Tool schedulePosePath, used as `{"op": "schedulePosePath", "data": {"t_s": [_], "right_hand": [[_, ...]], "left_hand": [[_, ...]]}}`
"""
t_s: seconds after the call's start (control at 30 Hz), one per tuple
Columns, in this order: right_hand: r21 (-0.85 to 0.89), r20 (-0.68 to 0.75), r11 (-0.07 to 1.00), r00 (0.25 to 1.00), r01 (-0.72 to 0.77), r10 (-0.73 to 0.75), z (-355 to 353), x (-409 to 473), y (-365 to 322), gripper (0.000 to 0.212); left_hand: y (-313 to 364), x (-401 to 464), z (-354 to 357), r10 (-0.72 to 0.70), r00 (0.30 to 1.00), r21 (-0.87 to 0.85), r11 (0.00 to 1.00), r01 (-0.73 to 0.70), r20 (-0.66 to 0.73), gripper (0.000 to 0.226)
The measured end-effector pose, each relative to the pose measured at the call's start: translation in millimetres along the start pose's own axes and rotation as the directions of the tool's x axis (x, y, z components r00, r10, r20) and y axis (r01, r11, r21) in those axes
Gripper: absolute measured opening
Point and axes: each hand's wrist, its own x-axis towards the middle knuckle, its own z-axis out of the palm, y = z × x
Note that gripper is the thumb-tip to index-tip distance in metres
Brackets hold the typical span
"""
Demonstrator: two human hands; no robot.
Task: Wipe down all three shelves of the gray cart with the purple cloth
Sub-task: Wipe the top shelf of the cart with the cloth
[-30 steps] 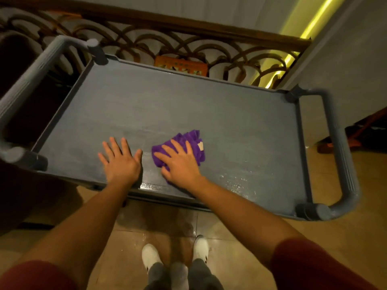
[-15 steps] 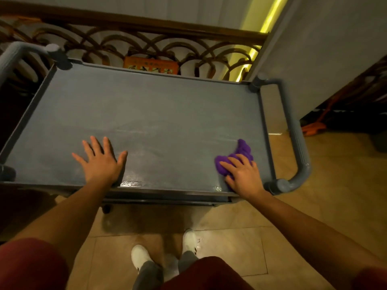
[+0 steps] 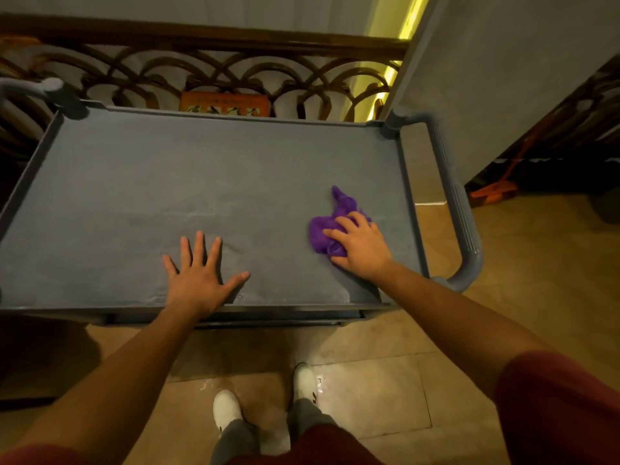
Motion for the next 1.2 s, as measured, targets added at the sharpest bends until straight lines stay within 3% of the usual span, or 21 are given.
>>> {"op": "schedulePosePath", "data": {"t_s": [0.13, 0.23, 0.33, 0.4, 0.47, 0.57, 0.63, 0.73, 0.83, 0.9, 0.97, 1.0, 1.07, 1.2], "right_hand": [[-0.009, -0.021, 0.948, 0.948, -0.319, 0.319, 3.6, -48.2, 0.8, 0.052], [-0.004, 0.015, 0.830, 0.830, -0.558, 0.558, 9.1, -75.5, -23.8, 0.047], [0.044, 0.049, 0.715, 0.716, -0.698, 0.696, 4.7, -75.6, -61.9, 0.049], [0.151, 0.076, 0.696, 0.710, -0.702, 0.700, -4.7, -60.9, -94.6, 0.050], [0.289, 0.141, 0.719, 0.771, -0.632, 0.621, -12.7, -36.6, -126.2, 0.050], [0.273, 0.129, 0.784, 0.829, -0.557, 0.544, -18.0, -17.3, -178.1, 0.045], [0.252, 0.097, 0.798, 0.835, -0.547, 0.541, -17.4, -15.3, -194.1, 0.044], [0.391, 0.099, 0.748, 0.832, -0.537, 0.546, -13.2, -19.0, -214.4, 0.049], [0.693, 0.168, 0.570, 0.867, -0.442, 0.468, -16.8, -20.7, -242.0, 0.033], [0.910, 0.238, 0.180, 0.826, -0.373, 0.511, -24.0, -19.8, -242.6, 0.016], [0.933, 0.360, -0.227, 0.755, -0.280, 0.548, -38.9, -29.8, -234.0, 0.014], [0.899, 0.410, -0.365, 0.760, -0.243, 0.504, -48.9, -37.2, -229.8, 0.024], [0.858, 0.421, -0.467, 0.816, -0.216, 0.396, -61.2, -56.1, -225.5, 0.044], [0.854, 0.382, -0.426, 0.916, -0.299, 0.124, -62.5, -99.9, -224.8, 0.047]], "left_hand": [[2.3, -1.5, -6.9, 0.003, 0.999, 0.005, 1.000, -0.003, 0.035, 0.111], [2.3, -3.4, -9.4, 0.030, 0.999, -0.014, 0.999, -0.030, 0.043, 0.112], [-2.3, -2.1, -8.4, 0.063, 0.997, -0.038, 0.997, -0.062, 0.051, 0.112], [-5.8, -1.4, -6.9, 0.089, 0.994, -0.028, 0.996, -0.088, 0.060, 0.112], [0.0, 3.1, -7.6, 0.086, 0.990, -0.039, 0.996, -0.082, 0.109, 0.111], [-11.7, 6.7, -19.1, 0.082, 0.995, -0.287, 0.956, -0.061, 0.059, 0.092], [-30.2, 11.1, -32.1, 0.084, 0.995, -0.509, 0.859, -0.051, 0.043, 0.080], [-54.0, 0.1, -44.0, 0.236, 0.964, -0.612, 0.783, -0.113, 0.125, 0.076], [-59.6, -19.3, -64.9, 0.300, 0.948, -0.750, 0.650, -0.120, 0.108, 0.075], [-55.3, -33.6, -82.0, 0.349, 0.937, -0.816, 0.548, -0.182, 0.026, 0.073], [-49.9, -49.7, -95.9, 0.421, 0.905, -0.809, 0.514, -0.285, -0.052, 0.070], [-45.4, -57.6, -103.8, 0.455, 0.888, -0.803, 0.504, -0.318, -0.066, 0.070], [-33.3, -77.8, -117.9, 0.508, 0.857, -0.800, 0.476, -0.364, -0.087, 0.077], [-8.8, -125.1, -125.0, 0.635, 0.750, -0.664, 0.483, -0.571, -0.184, 0.098]]}}
